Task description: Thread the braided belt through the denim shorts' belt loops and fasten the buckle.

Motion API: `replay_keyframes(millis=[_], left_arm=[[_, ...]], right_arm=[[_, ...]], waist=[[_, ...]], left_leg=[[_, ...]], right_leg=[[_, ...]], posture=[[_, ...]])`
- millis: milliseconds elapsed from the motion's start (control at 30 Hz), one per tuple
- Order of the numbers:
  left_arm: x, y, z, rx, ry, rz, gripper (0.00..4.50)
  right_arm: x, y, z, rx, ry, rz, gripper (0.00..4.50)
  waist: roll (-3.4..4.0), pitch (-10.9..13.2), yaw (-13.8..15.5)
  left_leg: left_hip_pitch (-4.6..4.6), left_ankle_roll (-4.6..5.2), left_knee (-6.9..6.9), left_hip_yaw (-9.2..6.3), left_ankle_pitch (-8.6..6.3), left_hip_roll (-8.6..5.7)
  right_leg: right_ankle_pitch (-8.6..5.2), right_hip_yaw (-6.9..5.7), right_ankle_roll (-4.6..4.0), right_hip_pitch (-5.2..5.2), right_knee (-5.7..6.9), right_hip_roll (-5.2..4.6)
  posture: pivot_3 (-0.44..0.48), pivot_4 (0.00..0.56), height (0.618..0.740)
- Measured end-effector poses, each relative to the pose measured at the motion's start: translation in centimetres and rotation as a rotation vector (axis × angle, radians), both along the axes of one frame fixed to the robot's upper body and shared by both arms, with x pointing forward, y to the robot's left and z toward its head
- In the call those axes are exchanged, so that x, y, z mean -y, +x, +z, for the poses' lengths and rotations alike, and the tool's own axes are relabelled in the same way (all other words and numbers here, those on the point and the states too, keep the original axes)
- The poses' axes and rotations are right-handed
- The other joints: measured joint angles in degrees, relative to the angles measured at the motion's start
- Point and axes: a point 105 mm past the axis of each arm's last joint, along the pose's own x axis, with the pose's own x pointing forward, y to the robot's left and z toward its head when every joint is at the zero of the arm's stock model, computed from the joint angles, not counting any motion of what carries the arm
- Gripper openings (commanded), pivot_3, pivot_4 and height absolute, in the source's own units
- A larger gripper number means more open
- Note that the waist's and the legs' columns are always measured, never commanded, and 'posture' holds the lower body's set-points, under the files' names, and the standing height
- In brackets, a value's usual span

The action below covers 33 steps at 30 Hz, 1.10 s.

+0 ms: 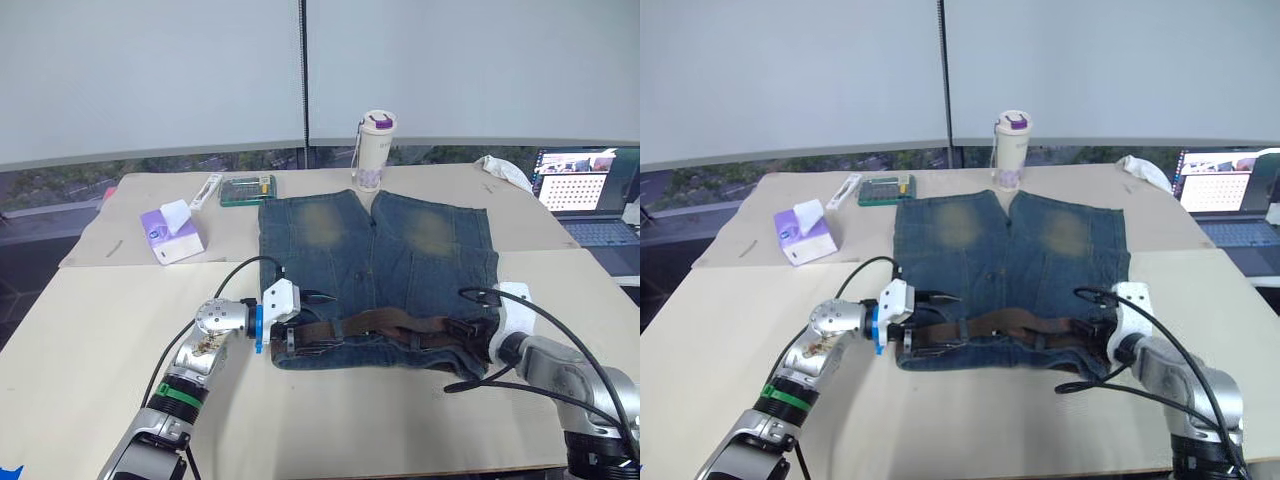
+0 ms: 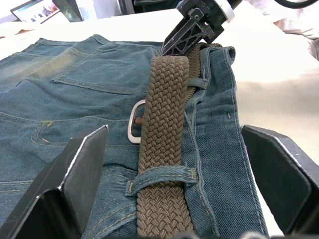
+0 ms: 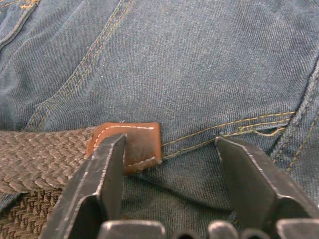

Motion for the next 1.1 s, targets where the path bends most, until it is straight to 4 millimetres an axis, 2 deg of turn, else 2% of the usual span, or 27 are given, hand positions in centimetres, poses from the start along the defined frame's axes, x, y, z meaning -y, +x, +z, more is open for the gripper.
replay_keyframes(millis=[333,567,700,867,1100], left_arm=[[-0.2,0.1,-0.1,0.003,0.010,0.010,4.50],[-0.2,0.1,-0.1,0.007,0.018,0.011,4.50],[-0.2,0.1,-0.2,0.009,0.022,0.011,4.50],[-0.2,0.1,-0.2,0.011,0.024,0.012,4.50],[-0.4,0.3,-0.7,0.004,0.034,0.020,4.50]], right_arm=[[-0.9,-0.4,0.0,-0.006,0.009,0.081,3.01],[-1.7,-0.6,-0.3,-0.006,-0.119,0.222,3.01],[-2.0,-0.5,-0.7,0.001,-0.143,0.241,1.89],[-2.0,-0.4,-0.5,0.014,-0.108,0.226,0.09],[-2.1,-0.8,-0.2,-0.005,0.093,0.167,0.02]], waist=[[-0.01,0.0,-0.4],[-0.07,0.0,-0.4],[-0.21,0.0,-0.6],[-0.24,-0.1,-0.5],[-0.19,0.0,-0.4]], left_leg=[[0.00,0.02,-0.01,0.00,-0.02,0.13],[0.02,0.03,-0.01,0.00,-0.02,0.15],[0.05,0.02,-0.01,0.00,-0.03,0.18],[0.04,0.00,-0.01,0.00,-0.04,0.18],[-0.02,-0.02,-0.02,-0.01,-0.07,0.23]], right_leg=[[0.00,-0.01,0.00,-0.01,-0.01,0.05],[0.00,-0.05,0.00,0.02,-0.04,0.08],[0.00,-0.04,0.00,0.05,-0.03,0.07],[0.00,-0.03,0.00,0.06,-0.04,0.05],[0.00,0.01,-0.01,-0.01,-0.03,0.03]], posture=[[0.000,0.150,0.740],[0.000,0.150,0.740],[0.000,0.150,0.740],[0.000,0.150,0.740],[0.000,0.150,0.740]])
